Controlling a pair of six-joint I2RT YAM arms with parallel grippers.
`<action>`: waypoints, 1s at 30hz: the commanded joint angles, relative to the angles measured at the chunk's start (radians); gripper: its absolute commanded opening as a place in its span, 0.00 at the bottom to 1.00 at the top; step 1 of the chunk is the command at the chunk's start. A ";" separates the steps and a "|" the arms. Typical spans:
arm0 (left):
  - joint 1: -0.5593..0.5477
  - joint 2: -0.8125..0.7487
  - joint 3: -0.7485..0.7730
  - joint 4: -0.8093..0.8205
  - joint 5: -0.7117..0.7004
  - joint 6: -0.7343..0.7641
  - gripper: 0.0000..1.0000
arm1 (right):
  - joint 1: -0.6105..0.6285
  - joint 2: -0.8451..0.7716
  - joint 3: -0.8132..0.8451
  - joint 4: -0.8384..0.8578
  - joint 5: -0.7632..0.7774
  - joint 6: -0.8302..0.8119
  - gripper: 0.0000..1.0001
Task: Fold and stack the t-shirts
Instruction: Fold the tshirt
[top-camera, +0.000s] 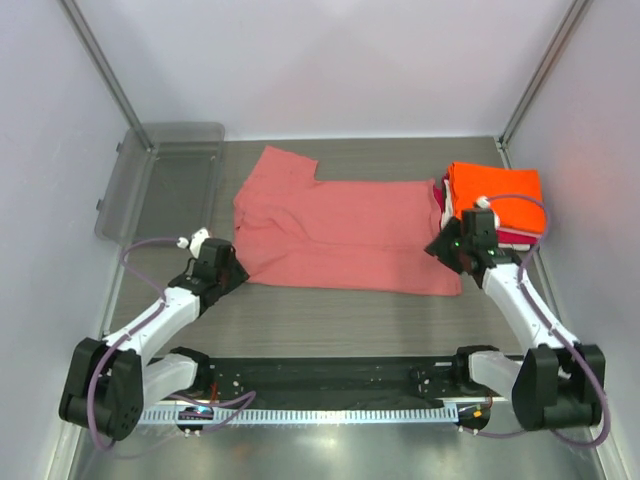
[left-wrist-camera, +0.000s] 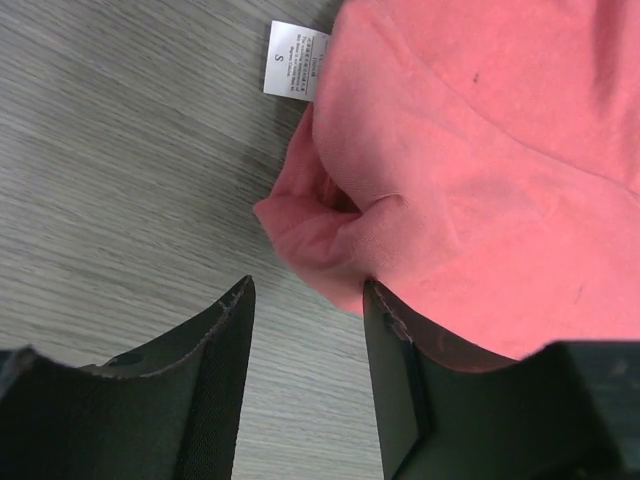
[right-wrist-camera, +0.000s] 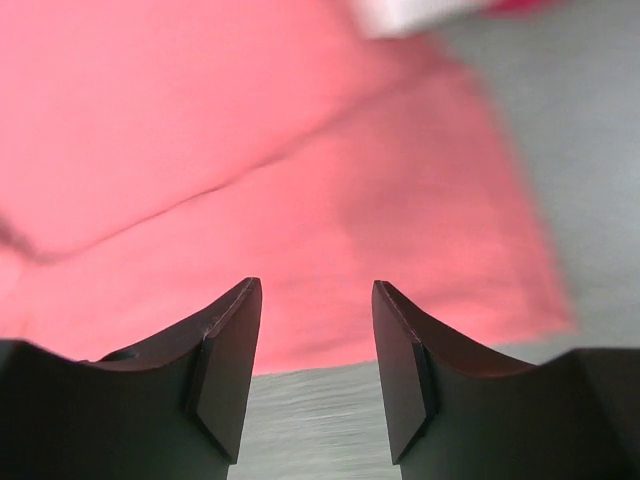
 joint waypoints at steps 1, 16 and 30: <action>0.005 0.021 -0.025 0.105 -0.029 -0.030 0.48 | 0.140 0.130 0.130 0.154 -0.184 -0.091 0.54; 0.049 0.130 -0.059 0.204 -0.018 -0.081 0.37 | 0.446 0.901 0.647 0.620 -0.592 0.005 0.56; 0.049 0.042 -0.091 0.141 -0.011 -0.113 0.00 | 0.535 1.239 0.983 0.634 -0.689 0.087 0.54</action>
